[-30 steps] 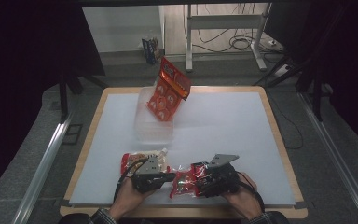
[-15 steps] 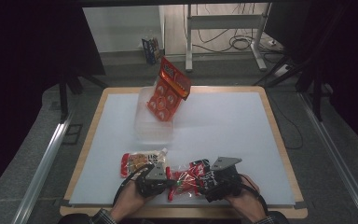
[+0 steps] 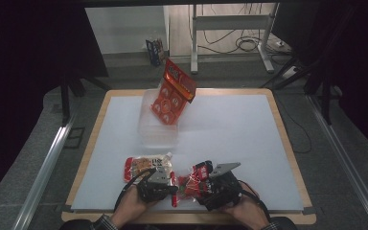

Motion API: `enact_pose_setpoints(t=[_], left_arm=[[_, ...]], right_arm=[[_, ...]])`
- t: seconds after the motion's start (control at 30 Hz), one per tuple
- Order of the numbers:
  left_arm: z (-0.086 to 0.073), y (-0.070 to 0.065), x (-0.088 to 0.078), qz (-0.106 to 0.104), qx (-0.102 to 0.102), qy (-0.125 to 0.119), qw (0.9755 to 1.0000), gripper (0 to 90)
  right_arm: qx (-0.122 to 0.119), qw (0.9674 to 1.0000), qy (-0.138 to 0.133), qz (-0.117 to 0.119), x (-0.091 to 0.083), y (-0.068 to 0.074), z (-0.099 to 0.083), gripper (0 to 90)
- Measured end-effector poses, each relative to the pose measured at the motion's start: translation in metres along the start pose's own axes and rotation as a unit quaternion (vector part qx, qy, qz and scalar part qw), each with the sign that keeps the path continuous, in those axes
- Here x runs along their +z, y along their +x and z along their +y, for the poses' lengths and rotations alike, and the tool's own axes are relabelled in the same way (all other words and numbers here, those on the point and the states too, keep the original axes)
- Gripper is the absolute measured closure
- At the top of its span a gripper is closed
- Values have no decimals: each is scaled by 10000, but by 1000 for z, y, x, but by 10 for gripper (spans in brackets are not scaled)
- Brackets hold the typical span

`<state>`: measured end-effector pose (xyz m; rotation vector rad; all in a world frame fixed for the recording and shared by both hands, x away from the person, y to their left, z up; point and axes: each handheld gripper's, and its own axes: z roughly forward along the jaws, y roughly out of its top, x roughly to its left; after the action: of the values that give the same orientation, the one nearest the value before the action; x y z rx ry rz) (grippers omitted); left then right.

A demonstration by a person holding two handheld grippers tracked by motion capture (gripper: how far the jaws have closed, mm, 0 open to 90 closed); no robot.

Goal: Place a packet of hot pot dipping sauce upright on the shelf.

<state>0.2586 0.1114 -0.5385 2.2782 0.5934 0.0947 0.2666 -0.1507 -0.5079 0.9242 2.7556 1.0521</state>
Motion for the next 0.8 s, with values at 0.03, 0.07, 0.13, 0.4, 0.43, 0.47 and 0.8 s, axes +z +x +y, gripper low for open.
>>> enact_pose_setpoints(t=[0.03, 0.07, 0.13, 0.4, 0.43, 0.47, 0.8], left_arm=[[0, 0, 0, 3, 9, 3, 10000, 900], [0, 0, 0, 6, 23, 6, 10000, 900], [0, 0, 0, 17, 38, 11, 10000, 899], [0, 0, 0, -1, 39, -2, 10000, 899], [0, 0, 0, -5, 44, -3, 10000, 899], [0, 0, 0, -10, 39, -4, 10000, 899], [-1, 1, 0, -21, 22, -37, 10000, 891]], right_arm=[[6, 10000, -3, 47, 2, 1, 1, 71], [15, 10000, 10, 62, 3, 2, 2, 82], [52, 9999, 29, 117, 6, 2, 4, 107], [189, 9991, 94, 369, 17, 7, 18, 115], [210, 9991, 73, 361, 18, 6, 20, 132], [240, 9991, 68, 348, 19, 6, 21, 162], [476, 9969, -161, 601, 24, 2, 32, 472]])
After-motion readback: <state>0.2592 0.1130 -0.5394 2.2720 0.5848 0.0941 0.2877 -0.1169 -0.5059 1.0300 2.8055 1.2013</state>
